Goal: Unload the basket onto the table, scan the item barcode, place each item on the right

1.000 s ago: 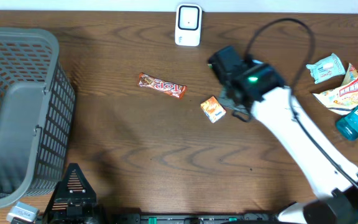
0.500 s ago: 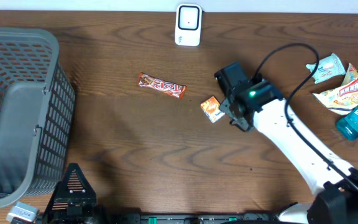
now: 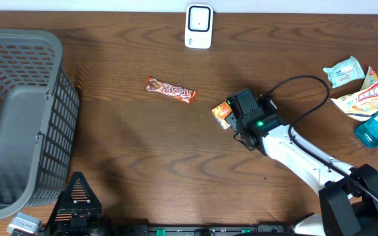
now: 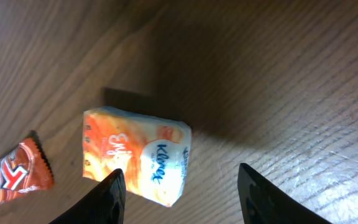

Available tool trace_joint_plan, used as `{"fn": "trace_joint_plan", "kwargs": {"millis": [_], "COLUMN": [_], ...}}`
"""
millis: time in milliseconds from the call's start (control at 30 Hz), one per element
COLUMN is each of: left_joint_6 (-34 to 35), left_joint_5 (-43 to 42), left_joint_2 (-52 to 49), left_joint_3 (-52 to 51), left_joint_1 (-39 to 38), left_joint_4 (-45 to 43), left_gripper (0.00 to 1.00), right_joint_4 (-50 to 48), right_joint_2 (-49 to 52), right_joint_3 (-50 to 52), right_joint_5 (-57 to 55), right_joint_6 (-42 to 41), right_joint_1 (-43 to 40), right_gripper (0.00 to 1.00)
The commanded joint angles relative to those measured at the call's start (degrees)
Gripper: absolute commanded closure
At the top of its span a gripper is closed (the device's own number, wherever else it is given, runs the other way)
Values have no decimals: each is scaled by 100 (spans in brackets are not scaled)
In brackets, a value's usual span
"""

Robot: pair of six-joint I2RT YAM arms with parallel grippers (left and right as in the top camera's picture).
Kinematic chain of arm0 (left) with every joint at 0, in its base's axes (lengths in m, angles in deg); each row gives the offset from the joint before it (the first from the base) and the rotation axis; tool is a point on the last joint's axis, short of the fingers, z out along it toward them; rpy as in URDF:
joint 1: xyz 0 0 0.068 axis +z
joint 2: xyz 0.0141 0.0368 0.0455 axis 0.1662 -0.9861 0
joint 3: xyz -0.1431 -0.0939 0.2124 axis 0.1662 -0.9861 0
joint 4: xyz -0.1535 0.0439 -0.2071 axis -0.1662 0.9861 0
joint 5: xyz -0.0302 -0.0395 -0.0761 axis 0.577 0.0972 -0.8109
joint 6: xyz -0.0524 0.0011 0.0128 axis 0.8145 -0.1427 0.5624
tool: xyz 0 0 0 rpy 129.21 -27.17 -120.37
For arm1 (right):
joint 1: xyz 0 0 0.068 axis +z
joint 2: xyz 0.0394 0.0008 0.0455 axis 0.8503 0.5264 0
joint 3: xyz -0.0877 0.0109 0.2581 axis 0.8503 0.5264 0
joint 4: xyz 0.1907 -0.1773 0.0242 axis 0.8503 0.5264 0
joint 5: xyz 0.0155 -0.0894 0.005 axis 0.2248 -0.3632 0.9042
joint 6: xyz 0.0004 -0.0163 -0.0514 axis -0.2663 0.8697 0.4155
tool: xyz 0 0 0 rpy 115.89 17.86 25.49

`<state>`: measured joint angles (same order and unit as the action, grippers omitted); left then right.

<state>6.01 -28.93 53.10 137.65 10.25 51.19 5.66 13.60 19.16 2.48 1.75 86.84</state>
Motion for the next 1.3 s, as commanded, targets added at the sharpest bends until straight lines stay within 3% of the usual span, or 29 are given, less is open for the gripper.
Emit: {"fn": "trace_joint_plan", "kwargs": {"millis": [0, 233, 500, 667, 833, 1033, 1267], "left_joint_6": [-9, -7, -9, -7, -7, -9, -9], "left_joint_5": [55, 55, 55, 55, 55, 55, 55], "left_joint_2": [31, 31, 31, 31, 31, 31, 31], "left_joint_3": [4, 4, 4, 4, 4, 9, 9], "left_joint_1": [-24, -24, -24, -24, -24, -24, -24], "left_joint_4": [-4, -4, -4, -7, -9, -7, -7], "left_gripper": [2, 2, 2, 2, 2, 2, 2], "right_joint_4": [-166, -669, -743, -824, -901, -890, -656], "right_joint_2": [70, 584, 1185, 1241, 1196, 525, 249], "right_joint_3": [85, 85, 85, 85, 76, 63, 66], "right_joint_5": [-37, 61, -116, -247, 35, 2236, 5897], "right_joint_6": [-101, -96, -103, -101, 57, 1193, 2371], "right_joint_1": [-17, -17, -17, -17, -35, -568, -1572], "right_gripper": [45, 43, 66, 99, 99, 99, 99]}}
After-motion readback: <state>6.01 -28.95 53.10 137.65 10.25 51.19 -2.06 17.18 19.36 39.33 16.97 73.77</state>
